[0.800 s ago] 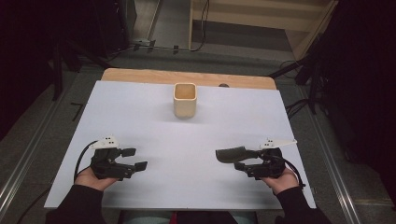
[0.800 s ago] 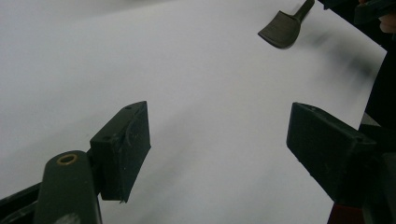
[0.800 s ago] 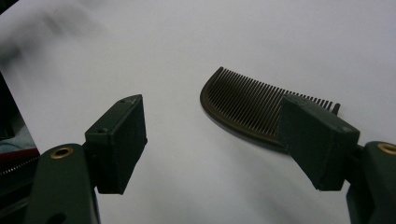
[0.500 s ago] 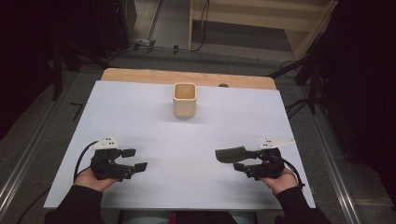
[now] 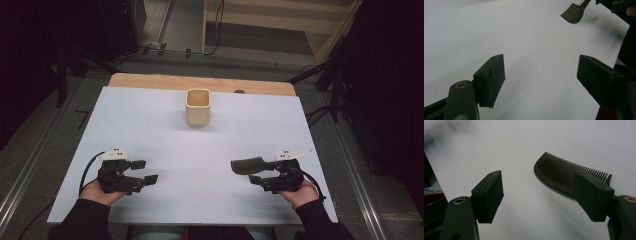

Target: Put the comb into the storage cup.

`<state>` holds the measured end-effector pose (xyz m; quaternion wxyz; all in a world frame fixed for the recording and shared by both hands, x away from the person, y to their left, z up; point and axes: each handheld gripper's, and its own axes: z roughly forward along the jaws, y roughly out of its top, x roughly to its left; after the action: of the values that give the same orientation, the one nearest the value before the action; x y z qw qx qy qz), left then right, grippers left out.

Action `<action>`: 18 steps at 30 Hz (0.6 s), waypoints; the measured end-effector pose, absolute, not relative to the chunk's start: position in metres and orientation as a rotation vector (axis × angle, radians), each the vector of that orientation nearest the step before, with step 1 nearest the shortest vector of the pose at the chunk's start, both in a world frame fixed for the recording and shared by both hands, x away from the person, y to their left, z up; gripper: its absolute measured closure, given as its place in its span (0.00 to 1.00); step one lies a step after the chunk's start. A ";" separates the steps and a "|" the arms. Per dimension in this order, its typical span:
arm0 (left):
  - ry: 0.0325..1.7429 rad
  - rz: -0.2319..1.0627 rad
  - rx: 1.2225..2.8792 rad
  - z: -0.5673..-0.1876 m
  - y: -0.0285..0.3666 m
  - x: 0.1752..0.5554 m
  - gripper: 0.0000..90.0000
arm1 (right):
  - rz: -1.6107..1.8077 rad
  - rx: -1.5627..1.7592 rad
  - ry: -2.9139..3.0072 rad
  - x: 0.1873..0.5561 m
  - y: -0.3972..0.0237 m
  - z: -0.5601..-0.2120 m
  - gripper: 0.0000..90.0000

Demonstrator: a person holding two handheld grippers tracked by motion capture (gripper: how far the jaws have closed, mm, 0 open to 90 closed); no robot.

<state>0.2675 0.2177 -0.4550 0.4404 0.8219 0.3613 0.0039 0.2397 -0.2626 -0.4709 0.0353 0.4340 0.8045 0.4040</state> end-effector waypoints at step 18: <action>0.893 0.006 2.047 -0.456 0.217 0.267 0.26 | 1.254 1.342 2.472 0.240 -0.262 -0.471 0.27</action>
<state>0.2673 0.2167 -0.4555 0.4386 0.8237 0.3592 0.0026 0.2401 -0.2620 -0.4710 0.0311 0.4354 0.8023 0.4072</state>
